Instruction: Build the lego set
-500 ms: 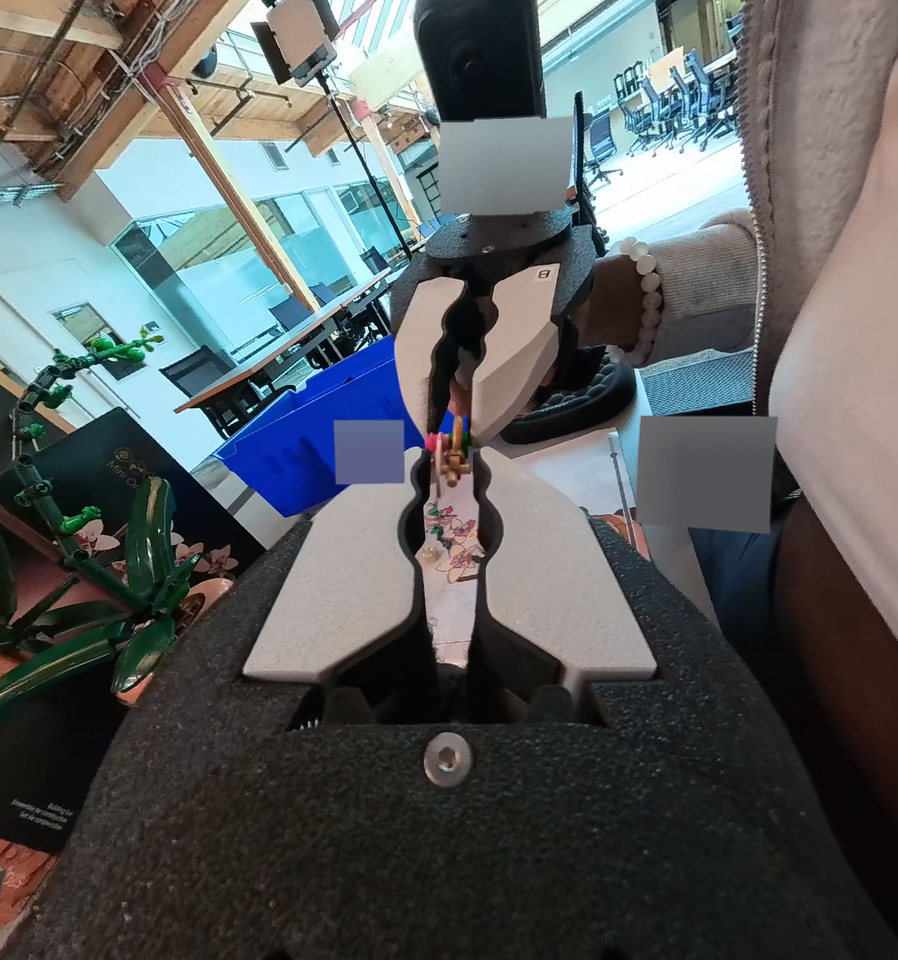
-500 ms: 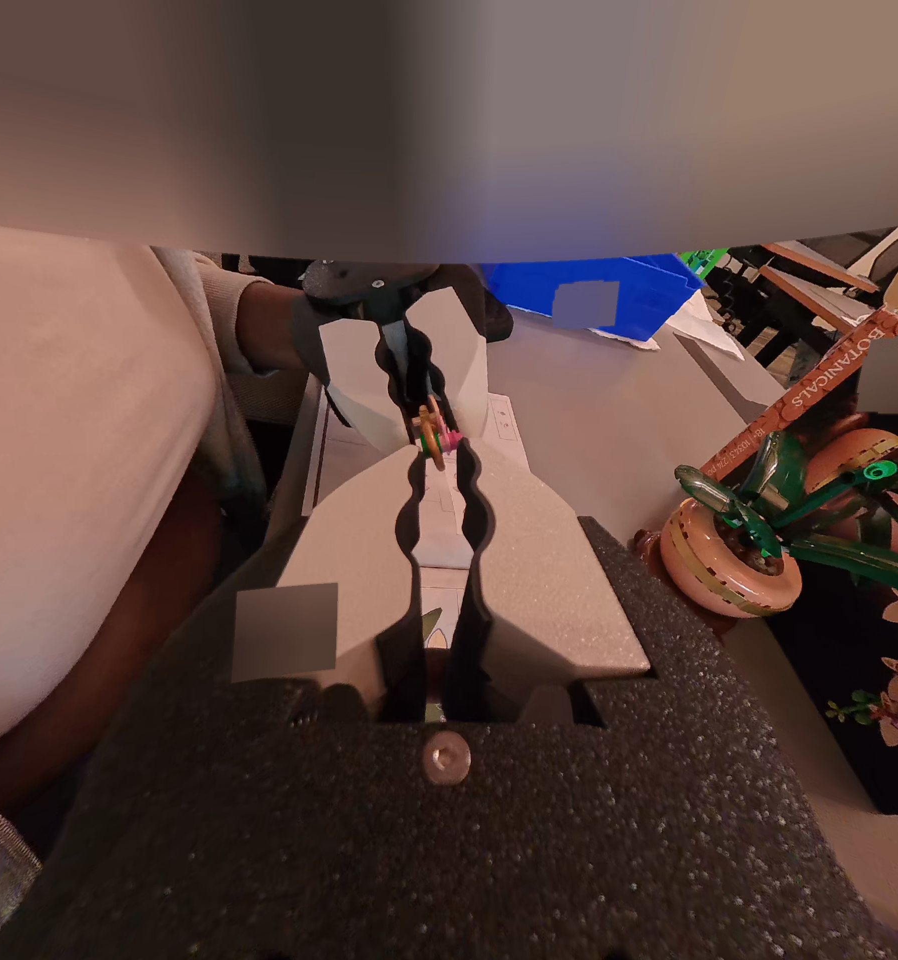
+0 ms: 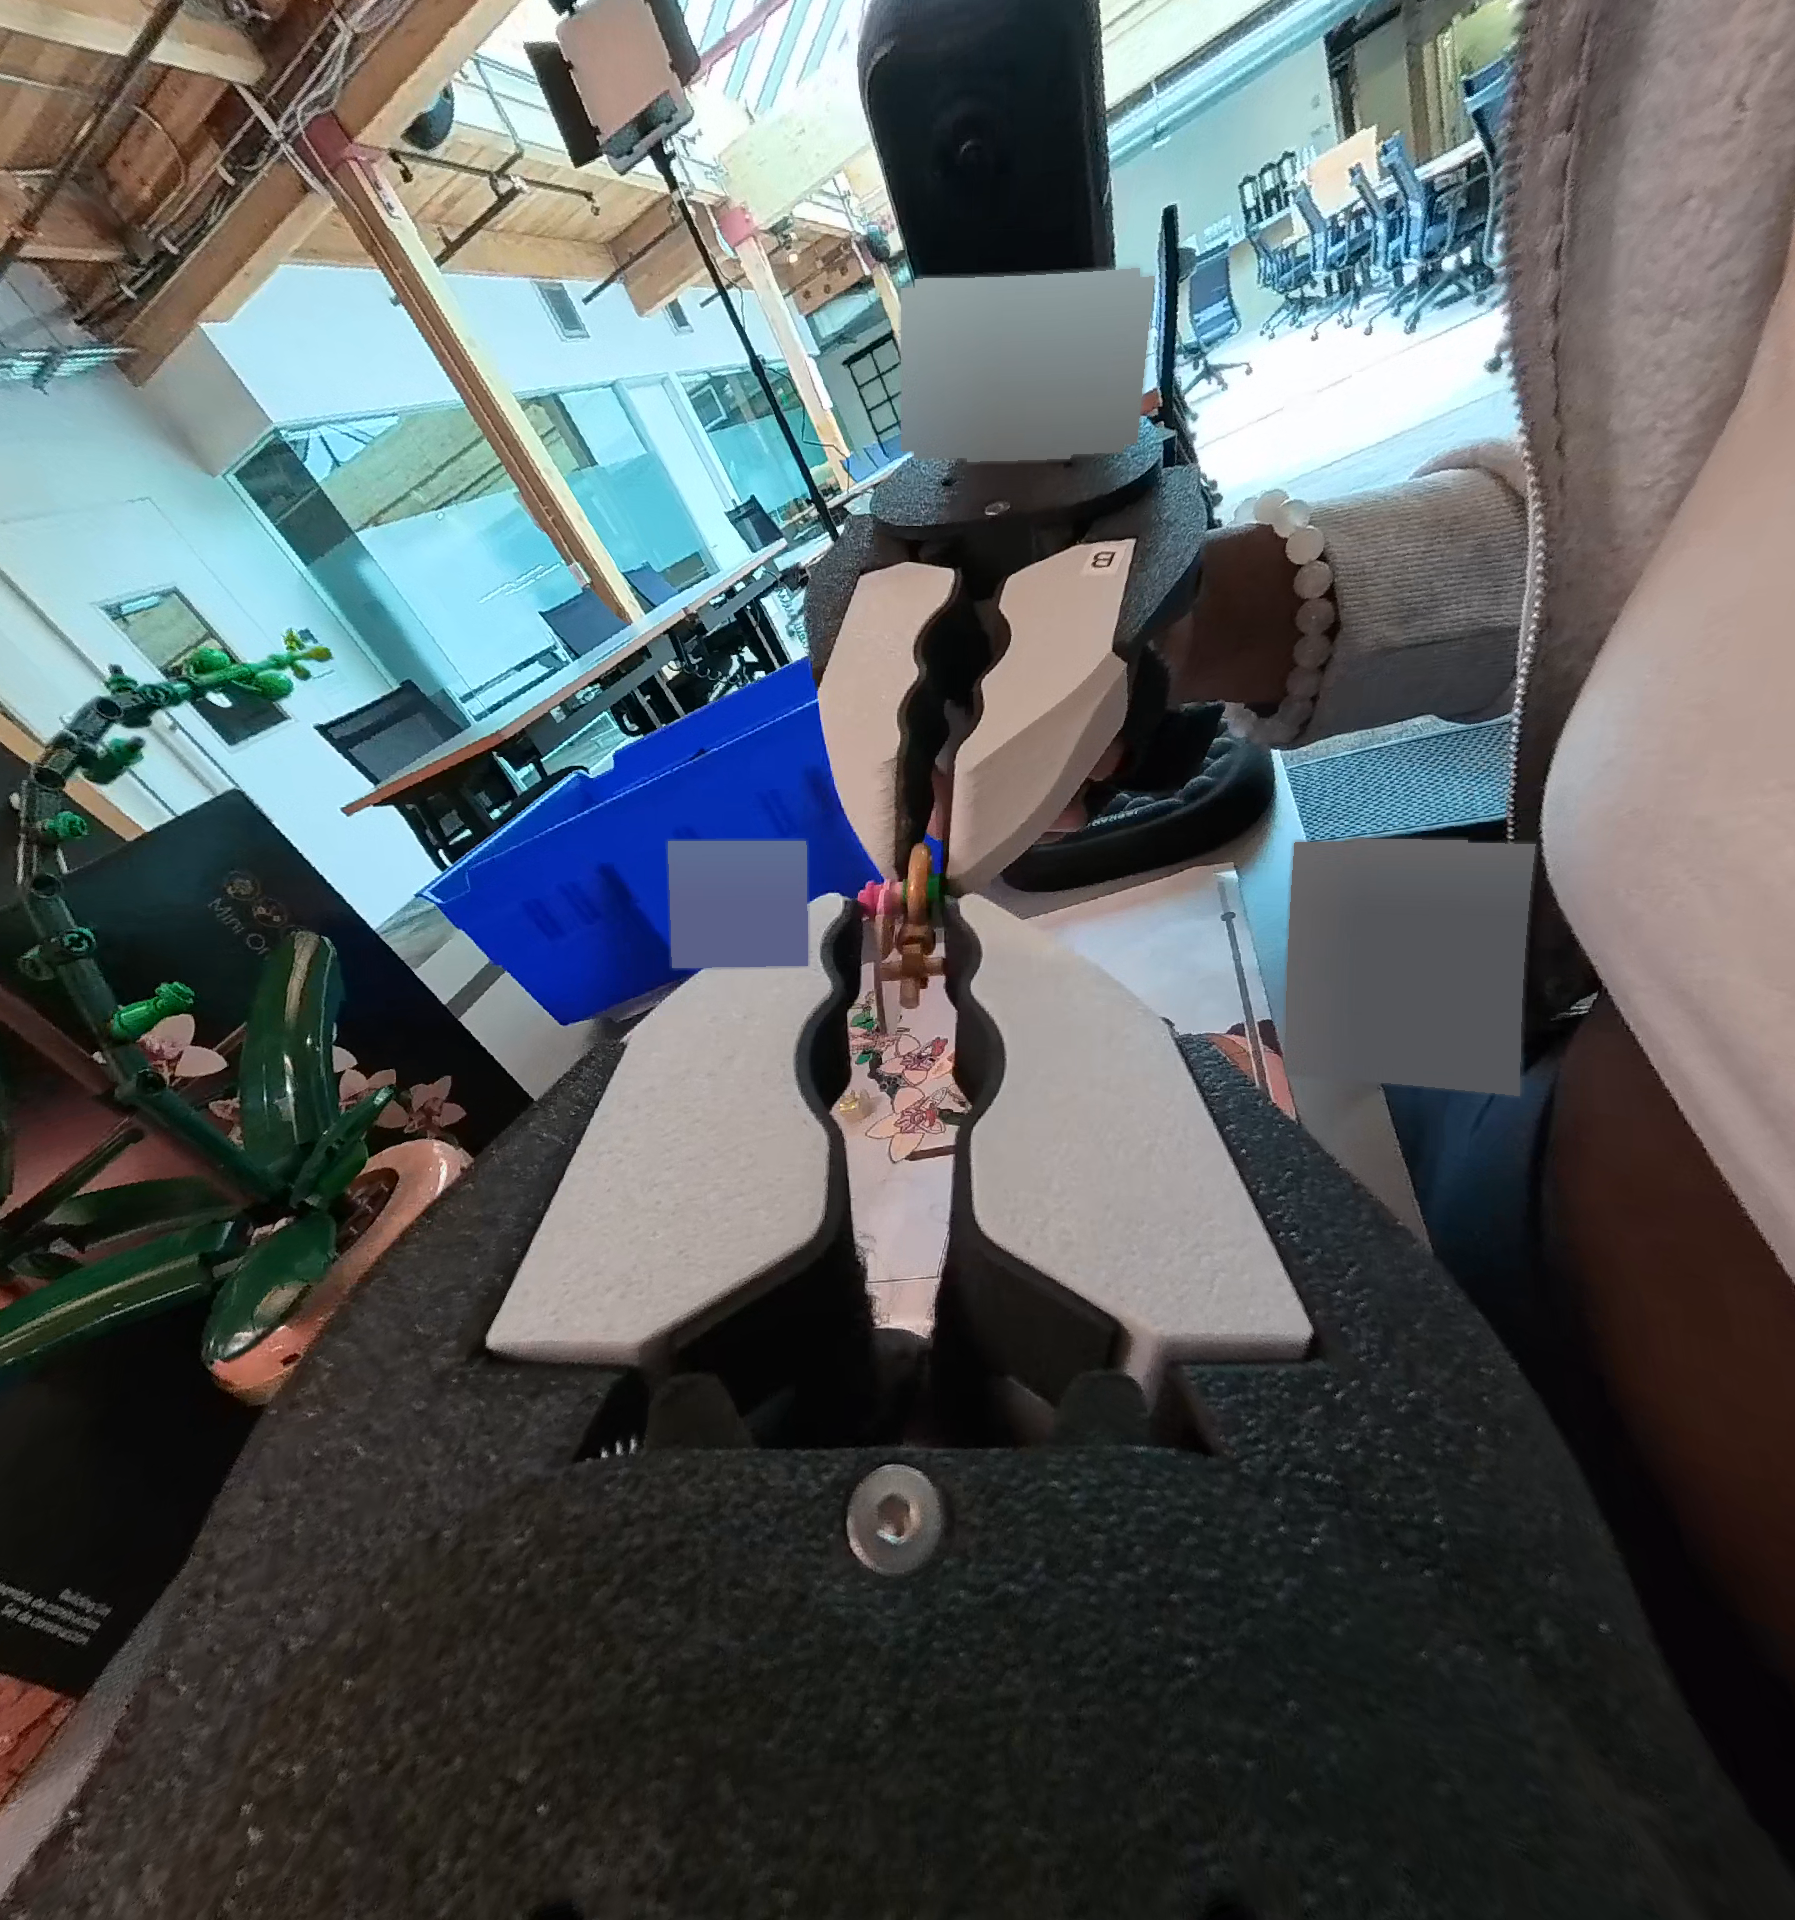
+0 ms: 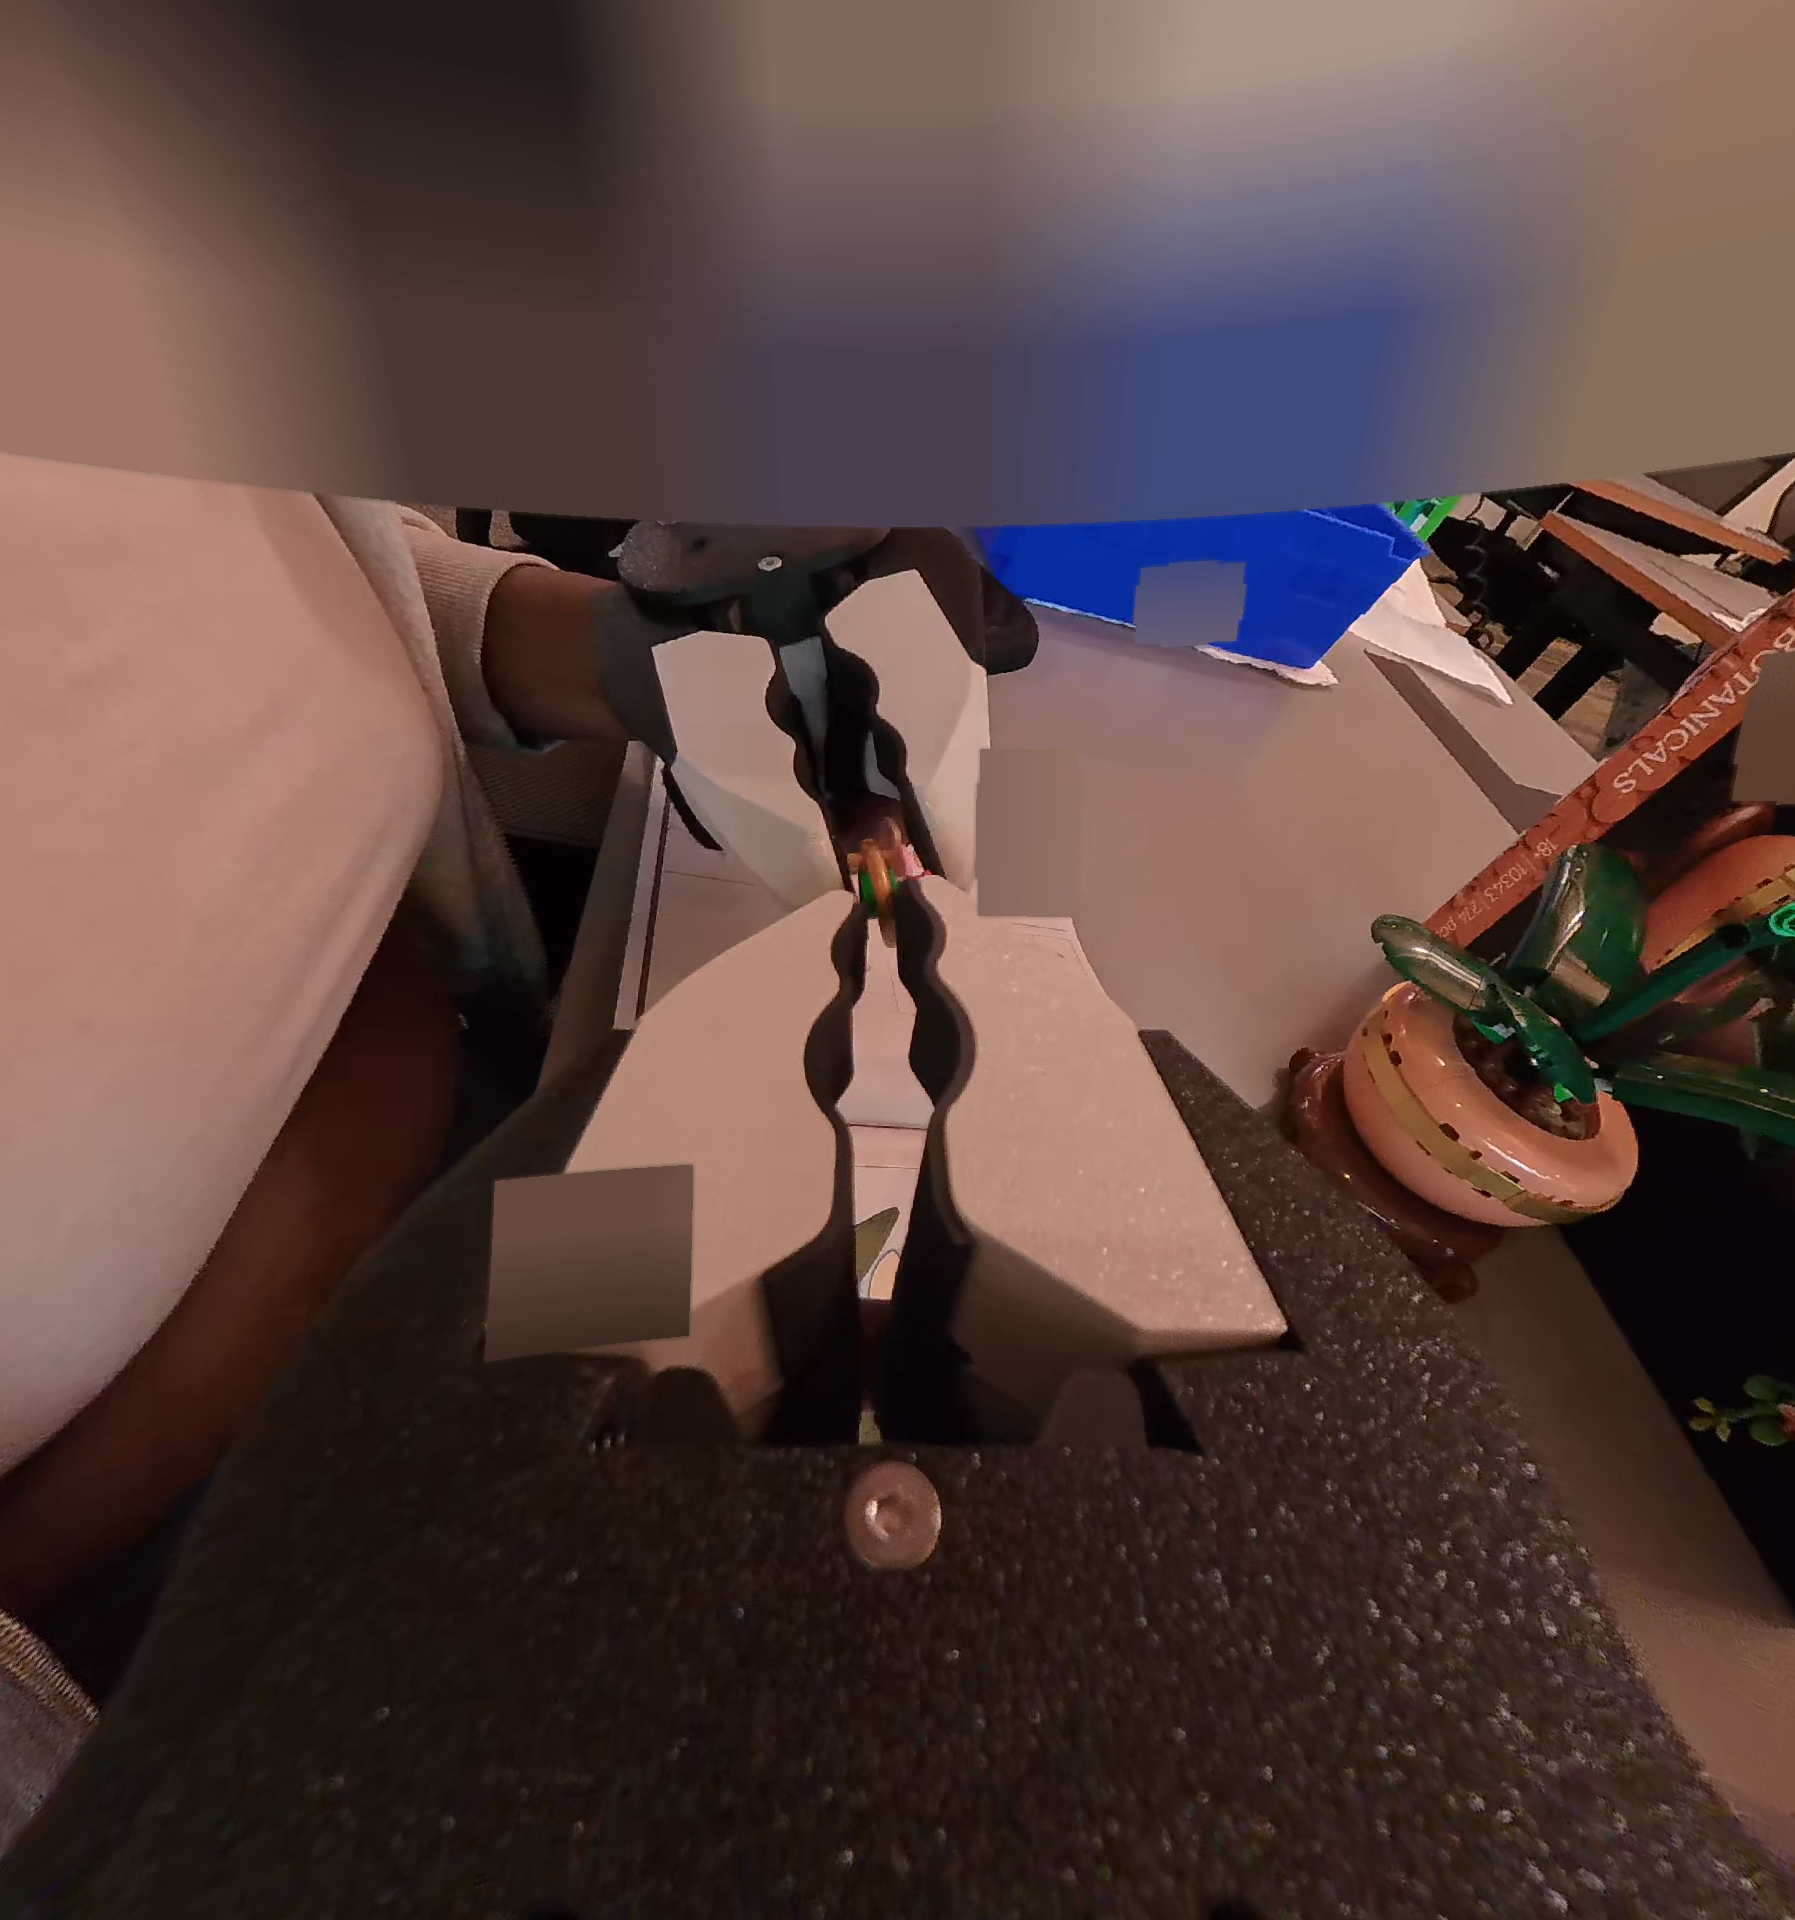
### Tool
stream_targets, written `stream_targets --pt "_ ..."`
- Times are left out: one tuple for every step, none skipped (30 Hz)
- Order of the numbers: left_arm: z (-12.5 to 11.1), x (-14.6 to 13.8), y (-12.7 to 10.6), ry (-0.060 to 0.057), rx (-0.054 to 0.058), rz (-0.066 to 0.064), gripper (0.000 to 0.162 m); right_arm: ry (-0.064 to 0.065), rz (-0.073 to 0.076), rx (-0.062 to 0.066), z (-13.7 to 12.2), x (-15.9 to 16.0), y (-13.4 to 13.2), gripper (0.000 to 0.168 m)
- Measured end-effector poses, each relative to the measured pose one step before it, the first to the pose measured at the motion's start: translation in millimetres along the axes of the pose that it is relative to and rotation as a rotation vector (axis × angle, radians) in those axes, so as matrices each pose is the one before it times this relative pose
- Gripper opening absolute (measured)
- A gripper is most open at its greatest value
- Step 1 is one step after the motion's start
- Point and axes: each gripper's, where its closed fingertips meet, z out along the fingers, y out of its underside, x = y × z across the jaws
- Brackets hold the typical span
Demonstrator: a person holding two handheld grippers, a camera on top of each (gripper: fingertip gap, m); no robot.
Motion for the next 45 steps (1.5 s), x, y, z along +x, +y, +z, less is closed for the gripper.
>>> stream_targets --pt "0.16 0.16 0.24 -0.0011 0.0014 -0.0004 0.015 -0.0034 0.0006 0.0000 -0.07 -0.29 0.29 0.005" --pt "0.13 0.27 0.04 0.0004 0.0009 -0.0009 0.014 -0.0028 0.0014 0.0020 -0.14 -0.08 -0.07 0.005" --pt "0.00 0.06 -0.10 0.0004 0.0010 -0.0010 0.014 -0.0019 -0.0001 0.0032 -0.05 -0.11 -0.19 0.005" --pt "0.03 0.02 0.01 0.0015 -0.0005 0.0010 0.014 -0.0017 -0.0016 0.0013 0.05 0.06 0.21 0.005" --pt "0.05 -0.15 0.36 0.0002 -0.0042 0.0046 0.014 0.0008 0.0001 -0.0021 0.09 0.37 0.73 0.005" --pt "0.22 -0.37 1.09 -0.0014 -0.0086 0.0069 0.014 0.0006 0.0017 -0.0050 0.13 0.43 1.20 0.006" --pt "0.39 -0.02 0.82 -0.0004 -0.0090 0.0096 0.014 -0.0005 0.0039 -0.0029 -0.11 0.21 0.84 0.006" --pt "0.24 -0.20 0.63 -0.0035 -0.0070 0.0136 0.014 0.0044 0.0051 -0.0030 -0.33 0.94 0.75 0.008" --pt "0.20 0.30 0.29 -0.0012 -0.0054 0.0167 0.014 0.0031 -0.0007 -0.0031 -0.62 0.63 0.67 0.010" --pt "0.15 0.28 0.33 -0.0012 -0.0061 0.0144 0.014 0.0031 -0.0044 -0.0039 -0.71 0.44 0.43 0.010" --pt "0.17 0.45 0.43 -0.0004 -0.0059 0.0124 0.014 -0.0027 -0.0077 -0.0044 -0.64 -0.55 0.32 0.008" --pt "0.33 0.87 0.43 0.0028 -0.0056 0.0081 0.014 -0.0086 -0.0120 -0.0064 -0.21 -1.73 0.41 0.006" --pt "0.45 0.93 0.70 0.0043 -0.0062 0.0048 0.014 -0.0013 -0.0142 -0.0092 0.40 -1.06 0.69 0.006" --pt "0.49 0.70 0.65 0.0017 -0.0048 0.0057 0.014 -0.0023 -0.0136 -0.0121 0.58 -1.04 1.30 0.005" --pt "0.34 0.53 1.10 0.0019 -0.0062 0.0071 0.014 0.0026 -0.0105 -0.0135 0.33 -0.09 1.68 0.005" --pt "0.24 0.38 1.30 0.0011 -0.0059 0.0051 0.014 -0.0006 -0.0079 -0.0112 0.14 -0.16 1.67 0.004" --pt "0.36 0.55 1.16 0.0001 -0.0051 0.0042 0.014 -0.0014 -0.0038 -0.0062 0.14 -0.20 1.39 0.004" --pt "0.34 0.36 1.14 -0.0038 -0.0044 0.0063 0.014 0.0003 -0.0023 -0.0037 0.19 0.04 1.38 0.005" --pt "0.53 0.38 1.34 -0.0065 -0.0064 0.0094 0.014 0.0016 -0.0027 -0.0064 0.14 -0.10 2.23 0.005" --pt "0.88 1.20 2.15 -0.0053 -0.0121 0.0148 0.014 -0.0002 -0.0046 -0.0119 0.10 -0.94 3.42 0.005" --pt "1.02 2.15 2.87 -0.0048 -0.0191 0.0237 0.014 0.0004 -0.0068 -0.0155 0.34 -1.43 4.43 0.005" --pt "1.16 2.55 3.11 -0.0070 -0.0229 0.0297 0.014 0.0022 -0.0084 -0.0143 0.45 -1.58 4.62 0.005" --pt "1.27 2.73 3.30 -0.0098 -0.0233 0.0294 0.014 0.0020 -0.0091 -0.0125 0.64 -1.62 4.44 0.005" --pt "1.06 2.84 2.86 -0.0092 -0.0189 0.0221 0.014 -0.0020 -0.0035 -0.0089 0.51 -1.85 3.72 0.005" --pt "0.81 2.57 2.38 -0.0088 -0.0126 0.0141 0.014 -0.0033 0.0053 -0.0050 0.78 -1.41 2.94 0.005" --pt "0.38 1.91 2.10 -0.0073 -0.0068 0.0068 0.014 -0.0030 0.0122 -0.0011 1.07 -0.86 2.27 0.005" --pt "0.14 1.39 1.90 -0.0032 -0.0030 -0.0011 0.014 -0.0028 0.0131 -0.0023 1.14 -0.63 2.10 0.004" --pt "0.09 1.21 1.90 0.0014 -0.0027 -0.0057 0.014 -0.0013 0.0127 -0.0047 1.13 -0.36 2.10 0.005" --pt "-0.05 0.57 1.45 -0.0015 0.0001 -0.0083 0.014 0.0049 0.0144 -0.0044 1.09 0.68 1.63 0.005" --pt "-0.30 -0.42 -0.41 -0.0074 0.0109 -0.0127 0.014 0.0063 0.0180 -0.0051 0.77 1.01 1.86 0.007" --pt "-0.89 -1.09 -1.50 -0.0106 0.0166 -0.0152 0.014 0.0085 0.0226 -0.0018 0.45 1.38 1.80 0.008" --pt "-1.16 -2.07 -0.73 -0.0143 0.0103 -0.0133 0.014 0.0116 0.0281 0.0081 0.13 1.96 1.00 0.010" --pt "-1.65 -3.03 0.18 -0.0182 0.0061 -0.0115 0.014 0.0144 0.0375 0.0170 -0.34 2.47 0.35 0.011" --pt "-1.75 -2.92 0.09 -0.0156 0.0089 -0.0143 0.014 0.0186 0.0483 0.0198 -0.65 3.28 0.28 0.012" --pt "-2.02 -2.29 -0.96 -0.0098 0.0149 -0.0183 0.014 0.0216 0.0540 0.0154 -0.64 3.81 1.02 0.013" --pt "-2.04 -2.27 -1.99 -0.0068 0.0187 -0.0192 0.014 0.0217 0.0519 0.0111 -0.42 3.77 1.61 0.015" --pt "-1.70 -2.47 -1.87 -0.0070 0.0174 -0.0212 0.014 0.0166 0.0412 0.0073 -0.20 2.46 2.25 0.016" --pt "-1.44 -2.81 -1.56 -0.0085 0.0144 -0.0202 0.014 0.0116 0.0246 0.0039 0.28 1.06 2.78 0.018" --pt "-1.21 -2.32 -1.36 -0.0040 0.0122 -0.0191 0.014 0.0128 0.0096 0.0009 0.76 0.62 2.69 0.019" --pt "-0.89 -1.26 -0.97 0.0017 0.0099 -0.0160 0.014 0.0124 -0.0042 -0.0035 0.44 0.88 0.80 0.020" --pt "-0.61 -0.77 -0.74 0.0020 0.0060 -0.0106 0.014 0.0081 -0.0094 -0.0013 0.54 0.84 0.10 0.020" --pt "-0.23 -0.45 -0.34 -0.0001 0.0029 -0.0042 0.014 0.0066 0.0003 -0.0013 0.55 1.51 0.02 0.019" --pt "-0.04 -0.12 0.01 -0.0006 0.0002 -0.0004 0.014 0.0030 0.0111 -0.0014 0.41 1.46 0.19 0.017" --pt "0.19 0.43 0.31 0.0014 -0.0023 0.0025 0.014 0.0020 0.0141 0.0000 0.01 1.51 0.07 0.016" --pt "0.30 0.49 0.38 0.0008 -0.0039 0.0044 0.014 0.0018 0.0124 0.0059 -0.54 1.30 -0.66 0.016"
